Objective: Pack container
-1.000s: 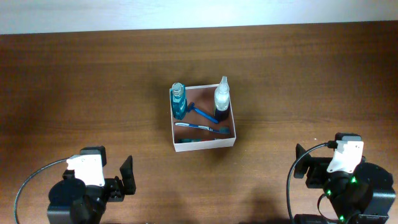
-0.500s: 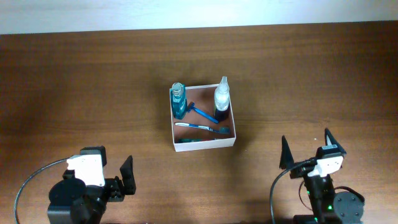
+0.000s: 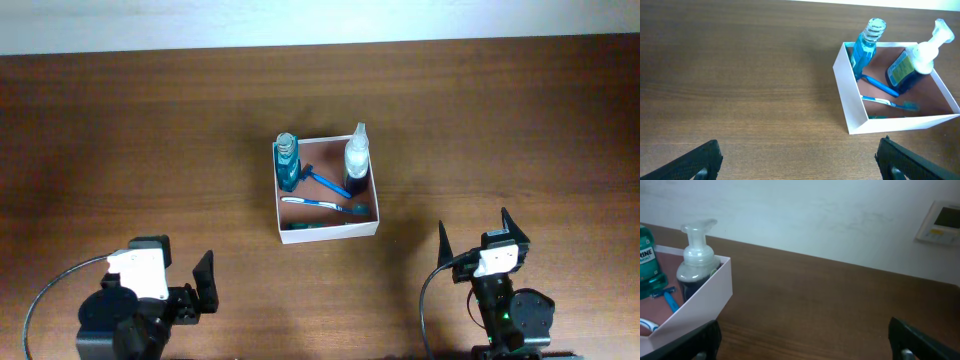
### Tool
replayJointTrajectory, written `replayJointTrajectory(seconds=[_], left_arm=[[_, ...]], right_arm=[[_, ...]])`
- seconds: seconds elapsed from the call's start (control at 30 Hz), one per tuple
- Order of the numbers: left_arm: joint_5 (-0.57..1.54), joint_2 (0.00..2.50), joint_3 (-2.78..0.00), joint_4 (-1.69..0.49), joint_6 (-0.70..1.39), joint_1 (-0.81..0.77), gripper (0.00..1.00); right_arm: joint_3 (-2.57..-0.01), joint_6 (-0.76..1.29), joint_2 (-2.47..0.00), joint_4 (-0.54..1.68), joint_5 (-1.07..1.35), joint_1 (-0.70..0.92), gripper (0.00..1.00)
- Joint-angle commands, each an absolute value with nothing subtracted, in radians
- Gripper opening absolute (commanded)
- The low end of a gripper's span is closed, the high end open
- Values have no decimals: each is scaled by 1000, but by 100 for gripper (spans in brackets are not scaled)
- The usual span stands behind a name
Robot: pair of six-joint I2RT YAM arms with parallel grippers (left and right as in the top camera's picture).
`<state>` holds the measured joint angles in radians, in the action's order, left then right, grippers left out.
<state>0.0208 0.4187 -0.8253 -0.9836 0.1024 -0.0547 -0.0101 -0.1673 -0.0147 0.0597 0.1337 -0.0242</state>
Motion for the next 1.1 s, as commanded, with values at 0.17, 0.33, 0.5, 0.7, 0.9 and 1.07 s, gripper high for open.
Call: replayJointTrajectory(seconds=[0.17, 0.33, 0.5, 0.7, 0.9, 1.07], left_arm=[[34, 412, -818, -982, 115, -52, 99], [35, 412, -818, -982, 115, -52, 99], [35, 412, -818, -982, 115, -52, 99], [34, 412, -818, -982, 115, -52, 99], [-7, 354, -736, -997, 73, -23, 99], [-14, 173, -462, -720, 62, -23, 99]], right_arm=[[-6, -176, -4, 64, 147, -19, 99], [-6, -176, -4, 64, 147, -19, 99], [-6, -176, -4, 64, 147, -19, 99], [-6, -176, -4, 64, 147, -19, 99], [-6, -176, -4, 64, 147, -19, 99], [-6, -176, -4, 64, 147, -19, 99]])
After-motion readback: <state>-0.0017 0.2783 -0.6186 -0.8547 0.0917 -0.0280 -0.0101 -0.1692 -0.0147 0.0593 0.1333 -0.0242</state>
